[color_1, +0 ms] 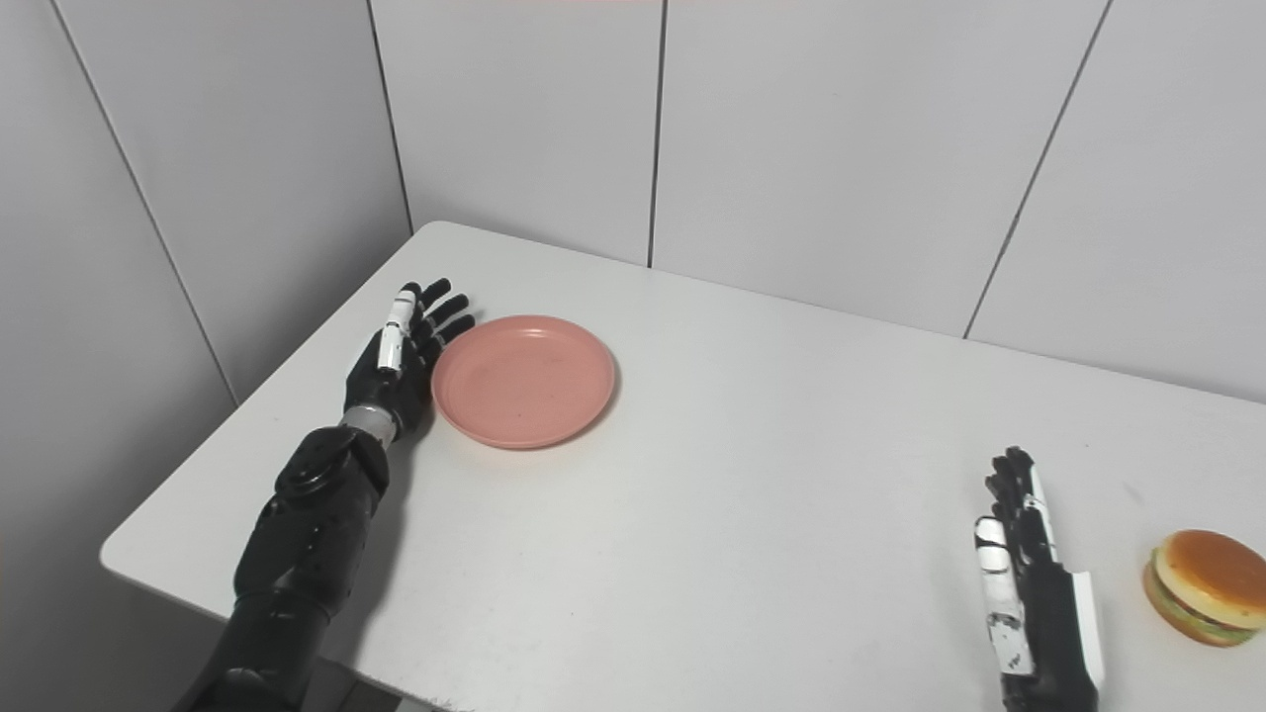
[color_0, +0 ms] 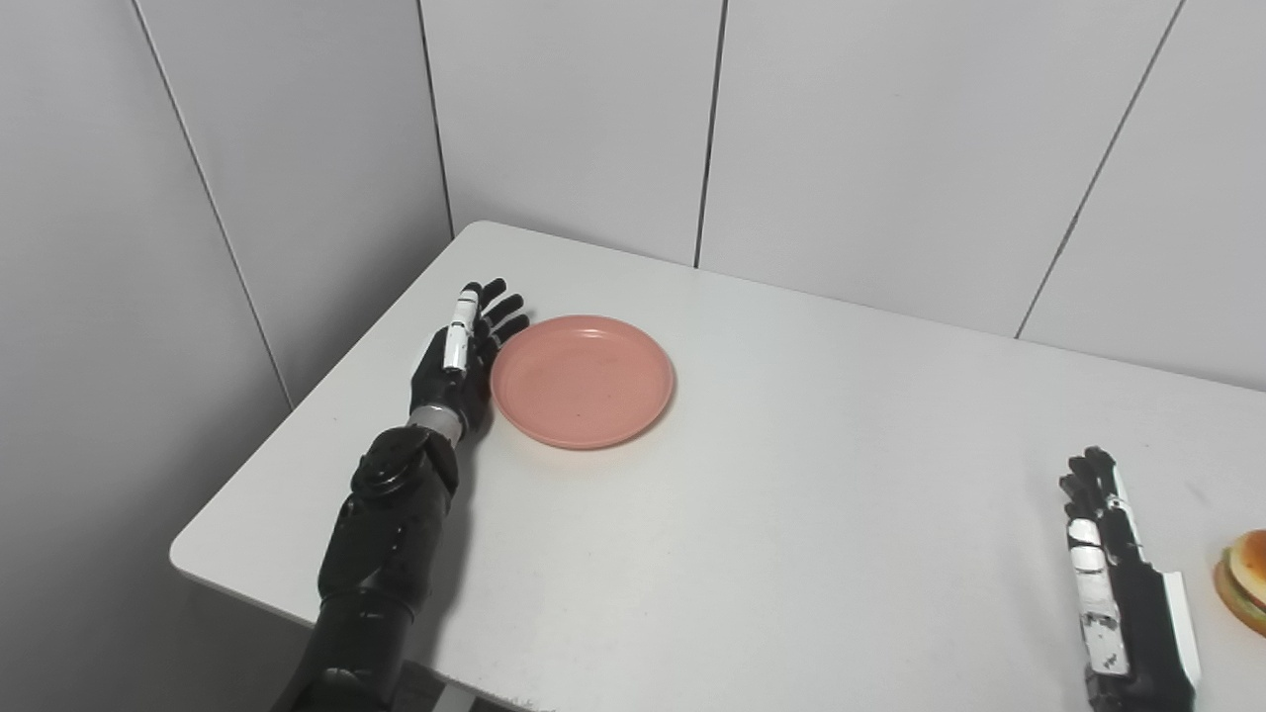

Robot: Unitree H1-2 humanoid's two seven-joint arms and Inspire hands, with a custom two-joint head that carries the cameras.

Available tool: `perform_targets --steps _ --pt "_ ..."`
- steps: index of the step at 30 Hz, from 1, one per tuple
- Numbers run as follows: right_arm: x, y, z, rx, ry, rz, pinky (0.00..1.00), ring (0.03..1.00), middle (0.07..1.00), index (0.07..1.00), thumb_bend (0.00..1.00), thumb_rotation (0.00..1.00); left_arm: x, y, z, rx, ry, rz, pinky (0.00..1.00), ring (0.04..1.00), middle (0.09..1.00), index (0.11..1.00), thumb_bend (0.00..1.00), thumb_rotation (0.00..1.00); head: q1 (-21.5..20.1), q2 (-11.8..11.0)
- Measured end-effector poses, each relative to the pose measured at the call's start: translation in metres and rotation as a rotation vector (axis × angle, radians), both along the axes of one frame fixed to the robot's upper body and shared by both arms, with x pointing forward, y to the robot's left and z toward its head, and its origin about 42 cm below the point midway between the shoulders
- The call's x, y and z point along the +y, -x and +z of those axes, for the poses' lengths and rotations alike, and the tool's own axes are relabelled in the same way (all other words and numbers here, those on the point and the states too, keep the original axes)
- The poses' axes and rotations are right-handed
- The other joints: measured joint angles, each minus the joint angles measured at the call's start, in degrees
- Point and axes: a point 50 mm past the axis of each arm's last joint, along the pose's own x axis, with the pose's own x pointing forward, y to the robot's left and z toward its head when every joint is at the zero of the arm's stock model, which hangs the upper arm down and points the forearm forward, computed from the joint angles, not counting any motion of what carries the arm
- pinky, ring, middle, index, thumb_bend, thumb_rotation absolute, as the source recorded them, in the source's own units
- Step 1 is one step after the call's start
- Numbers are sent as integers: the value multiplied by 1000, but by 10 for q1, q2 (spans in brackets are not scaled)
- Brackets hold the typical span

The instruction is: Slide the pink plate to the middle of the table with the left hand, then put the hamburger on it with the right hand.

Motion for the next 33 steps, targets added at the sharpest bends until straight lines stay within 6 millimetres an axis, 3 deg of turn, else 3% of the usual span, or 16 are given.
perform_targets --steps 21,33 --pt "10 8 1 25 9 -13 939 939 949 958 330 1000 -78 -5 -3 -6 50 -212 877 869 877 871 335 1000 -68 28" --pt "21 12 1 48 -6 -33 938 935 946 954 345 1000 -126 14 -5 1 89 -360 882 882 890 881 333 1000 -119 45"
